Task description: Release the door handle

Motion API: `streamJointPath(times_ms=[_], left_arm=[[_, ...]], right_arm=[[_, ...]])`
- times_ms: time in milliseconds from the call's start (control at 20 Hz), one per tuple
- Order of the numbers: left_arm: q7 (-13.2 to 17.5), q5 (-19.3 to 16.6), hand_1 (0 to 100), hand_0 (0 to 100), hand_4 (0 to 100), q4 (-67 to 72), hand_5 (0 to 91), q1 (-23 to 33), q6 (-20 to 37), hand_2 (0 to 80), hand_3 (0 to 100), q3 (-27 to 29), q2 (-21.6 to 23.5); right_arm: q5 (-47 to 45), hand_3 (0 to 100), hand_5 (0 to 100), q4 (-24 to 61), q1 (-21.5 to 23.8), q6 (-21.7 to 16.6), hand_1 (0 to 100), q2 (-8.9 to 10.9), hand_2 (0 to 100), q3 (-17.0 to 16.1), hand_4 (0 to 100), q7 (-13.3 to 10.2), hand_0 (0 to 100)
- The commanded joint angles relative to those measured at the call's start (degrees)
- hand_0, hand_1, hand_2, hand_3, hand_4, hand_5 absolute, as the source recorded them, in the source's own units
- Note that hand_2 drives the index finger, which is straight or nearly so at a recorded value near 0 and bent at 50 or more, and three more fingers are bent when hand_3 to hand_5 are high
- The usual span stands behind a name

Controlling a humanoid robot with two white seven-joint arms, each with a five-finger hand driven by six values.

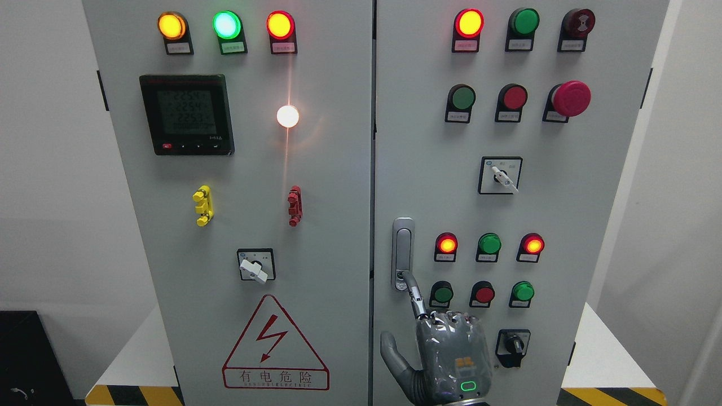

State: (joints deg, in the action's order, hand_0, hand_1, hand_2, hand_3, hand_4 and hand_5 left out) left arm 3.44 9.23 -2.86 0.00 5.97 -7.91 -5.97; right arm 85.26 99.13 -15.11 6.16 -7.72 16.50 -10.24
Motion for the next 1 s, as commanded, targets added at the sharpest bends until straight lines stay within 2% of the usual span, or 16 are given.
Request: streamJointPath(times_ms=[0,951], left_arm=[[-0.01,0.0,56,12,0,-0.04,0.0,0.53,0.01,0.0,0,0.0,0.08],[-0.01,0.0,56,12,0,-0.04,0.0,0.53,0.01,0.0,0,0.0,-0.01]], right_arm=[[0.09,100,100,-1.74,-0.62,-0.01,31,-0.02,0,0.11,100,0.05,48],[0.09,100,100,-2.8,-1.24,0.61,31,-0.02,0,0.02,100,0.05,48]])
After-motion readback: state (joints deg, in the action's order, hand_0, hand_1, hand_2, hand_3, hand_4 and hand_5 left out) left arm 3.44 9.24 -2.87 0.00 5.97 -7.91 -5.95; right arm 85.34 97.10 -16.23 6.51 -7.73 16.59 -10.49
